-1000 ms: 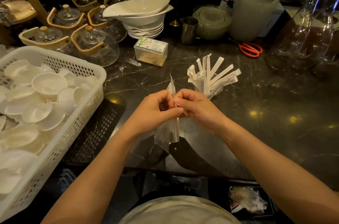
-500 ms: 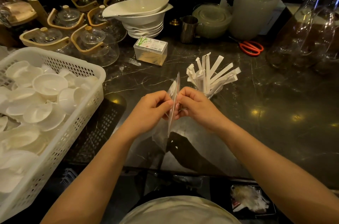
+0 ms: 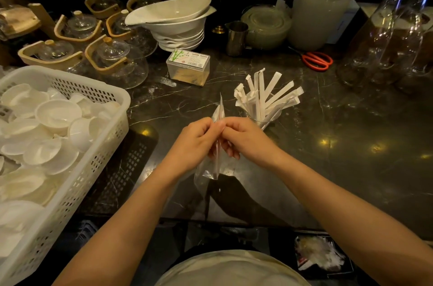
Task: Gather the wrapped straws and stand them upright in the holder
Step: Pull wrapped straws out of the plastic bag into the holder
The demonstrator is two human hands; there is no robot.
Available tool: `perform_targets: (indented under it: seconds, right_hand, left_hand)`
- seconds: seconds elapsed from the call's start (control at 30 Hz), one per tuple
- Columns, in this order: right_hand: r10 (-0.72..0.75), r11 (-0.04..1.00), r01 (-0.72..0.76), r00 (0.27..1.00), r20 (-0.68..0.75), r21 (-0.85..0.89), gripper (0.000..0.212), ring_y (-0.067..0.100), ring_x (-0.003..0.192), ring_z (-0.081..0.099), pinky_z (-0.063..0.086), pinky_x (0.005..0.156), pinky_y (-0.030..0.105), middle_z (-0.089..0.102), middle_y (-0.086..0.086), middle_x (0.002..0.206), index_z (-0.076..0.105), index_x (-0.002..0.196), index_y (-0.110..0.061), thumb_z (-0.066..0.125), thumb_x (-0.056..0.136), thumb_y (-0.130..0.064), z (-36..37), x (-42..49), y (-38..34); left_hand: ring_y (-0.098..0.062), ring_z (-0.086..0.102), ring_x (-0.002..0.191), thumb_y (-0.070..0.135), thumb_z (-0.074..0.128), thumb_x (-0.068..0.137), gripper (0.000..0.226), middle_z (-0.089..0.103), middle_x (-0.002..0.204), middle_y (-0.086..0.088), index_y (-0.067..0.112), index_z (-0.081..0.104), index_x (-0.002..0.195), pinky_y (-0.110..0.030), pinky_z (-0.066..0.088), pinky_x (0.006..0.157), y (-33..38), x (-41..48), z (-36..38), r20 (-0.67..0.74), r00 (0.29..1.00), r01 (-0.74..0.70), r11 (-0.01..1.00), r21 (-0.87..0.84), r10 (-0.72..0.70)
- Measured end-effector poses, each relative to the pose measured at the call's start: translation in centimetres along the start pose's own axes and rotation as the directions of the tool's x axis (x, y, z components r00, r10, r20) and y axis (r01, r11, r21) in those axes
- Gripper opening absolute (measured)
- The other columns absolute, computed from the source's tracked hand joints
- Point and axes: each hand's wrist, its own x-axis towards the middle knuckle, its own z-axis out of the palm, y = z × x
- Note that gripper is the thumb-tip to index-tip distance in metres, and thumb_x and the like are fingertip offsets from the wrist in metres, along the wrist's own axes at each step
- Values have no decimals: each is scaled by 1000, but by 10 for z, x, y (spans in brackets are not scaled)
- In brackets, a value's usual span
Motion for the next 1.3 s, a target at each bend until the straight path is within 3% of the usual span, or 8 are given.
perform_targets:
  seconds: [0.2, 0.4, 0.53, 0.7, 0.83, 1.0, 1.17, 1.3]
  right_hand:
    - [9, 995, -11, 1000, 16, 97, 31, 3, 40, 46, 36, 39, 14, 50, -1, 54, 50, 62, -13, 42, 91, -10, 0, 3, 3]
    - [54, 924, -64, 998, 35, 377, 35, 4, 37, 42, 33, 36, 12, 48, -7, 45, 48, 59, -14, 38, 92, -9, -2, 7, 9]
    - [82, 836, -82, 996, 25, 543, 32, 4, 37, 42, 29, 36, 13, 49, -2, 49, 47, 63, -11, 35, 92, -8, -5, 10, 10]
    - [101, 983, -98, 995, -7, 155, 36, 1, 35, 40, 31, 38, 14, 44, -3, 46, 44, 55, -13, 39, 90, -6, -16, 7, 4]
    - [93, 980, -106, 992, -86, -168, 36, 4, 35, 42, 38, 43, 13, 46, 0, 45, 45, 50, -12, 44, 85, -4, -34, 2, -1]
    - [146, 926, -186, 979, -145, -329, 38, 2, 29, 42, 43, 49, 20, 48, -6, 28, 48, 45, -15, 51, 83, -11, -49, -3, 2]
    - [146, 853, -167, 986, -82, -495, 21, 17, 50, 58, 52, 58, 32, 60, 5, 52, 60, 62, 0, 56, 79, -10, -55, -10, -3]
    - [155, 740, -132, 988, -25, -660, 19, 19, 59, 64, 52, 63, 31, 67, 10, 63, 61, 62, -9, 57, 79, -15, -58, -13, -5]
  left_hand:
    - [-1, 47, 43, 18, 34, 94, 35, 50, 50, 7, 17, 52, 64, -10, 38, 45, -1, 4, -1, -37, 999, -20, 999, -26, 19]
    - [0, 51, 44, 14, 33, 94, 32, 58, 43, 12, 13, 52, 68, -9, 41, 48, 3, 5, -1, 10, 1000, 1, 974, -227, 1]
    - [-13, 53, 59, 18, 34, 93, 29, 63, 54, 4, 1, 54, 81, -22, 46, 57, -2, 8, -4, 69, 994, 107, 913, -394, -87]
    - [-1, 54, 47, 17, 48, 88, 29, 56, 53, 5, 11, 54, 61, -13, 46, 52, 5, 9, -20, 19, 996, 88, 994, -70, -87]
    - [-3, 55, 49, 11, 59, 80, 22, 59, 55, 0, 1, 60, 60, -19, 44, 55, 7, 10, -40, -129, 990, 87, 956, 281, -52]
    - [-36, 60, 62, 6, 61, 74, 22, 65, 60, -23, -6, 62, 56, -26, 45, 58, 10, 6, -51, -240, 967, 29, 903, 429, 83]
    - [-37, 63, 69, 4, 64, 70, 16, 65, 63, -25, -4, 59, 57, -46, 53, 70, 15, 4, -53, -204, 973, 2, 875, 484, 111]
    - [-37, 63, 69, 2, 64, 69, 20, 63, 62, -22, 3, 54, 52, -42, 52, 66, 21, 5, -53, -109, 987, -53, 881, 470, 117]
